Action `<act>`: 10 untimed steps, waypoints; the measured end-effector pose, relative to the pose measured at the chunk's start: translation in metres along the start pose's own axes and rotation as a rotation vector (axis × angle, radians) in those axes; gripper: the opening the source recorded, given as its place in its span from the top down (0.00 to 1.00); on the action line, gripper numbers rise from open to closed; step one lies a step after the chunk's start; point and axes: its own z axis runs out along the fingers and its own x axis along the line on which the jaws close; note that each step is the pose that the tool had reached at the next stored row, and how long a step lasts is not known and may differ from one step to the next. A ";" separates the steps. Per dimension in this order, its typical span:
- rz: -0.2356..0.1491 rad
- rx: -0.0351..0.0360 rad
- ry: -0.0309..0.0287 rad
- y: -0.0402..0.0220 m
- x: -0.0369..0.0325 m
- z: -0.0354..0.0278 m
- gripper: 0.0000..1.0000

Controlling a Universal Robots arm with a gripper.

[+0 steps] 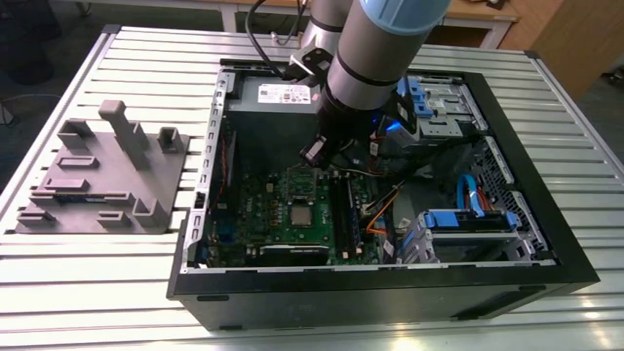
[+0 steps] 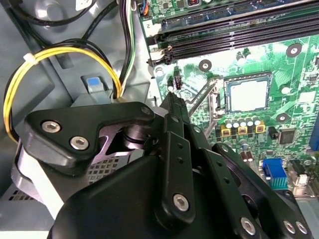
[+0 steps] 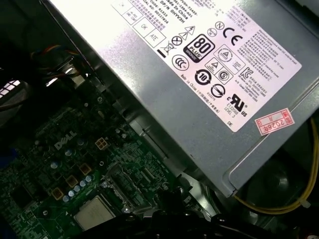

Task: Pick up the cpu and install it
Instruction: 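Close the cpu cover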

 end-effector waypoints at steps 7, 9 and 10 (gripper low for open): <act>-0.024 -0.0024 0.0024 0.0007 0.0004 -0.0018 0.90; -0.029 -0.0037 0.0019 0.0010 0.0005 -0.0022 0.90; -0.031 -0.0042 0.0016 0.0012 0.0006 -0.0023 0.90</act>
